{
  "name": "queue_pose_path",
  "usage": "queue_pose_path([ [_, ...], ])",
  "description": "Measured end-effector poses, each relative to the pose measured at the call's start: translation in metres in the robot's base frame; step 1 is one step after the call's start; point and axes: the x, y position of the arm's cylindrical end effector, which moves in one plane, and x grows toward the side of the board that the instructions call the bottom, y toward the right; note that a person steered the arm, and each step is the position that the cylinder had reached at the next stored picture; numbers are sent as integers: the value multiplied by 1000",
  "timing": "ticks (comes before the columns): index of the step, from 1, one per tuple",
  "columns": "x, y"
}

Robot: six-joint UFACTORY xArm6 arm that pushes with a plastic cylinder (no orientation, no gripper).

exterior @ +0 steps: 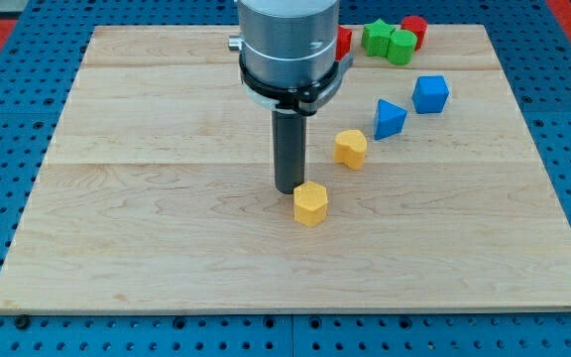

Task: Move the blue cube towards the right side of the board

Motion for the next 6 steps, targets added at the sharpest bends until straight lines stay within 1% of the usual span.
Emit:
queue_pose_path([
  [1, -34, -42],
  [2, -90, -39],
  [3, -129, 29],
  [4, -146, 125],
  [5, -167, 208],
  [6, -188, 222],
])
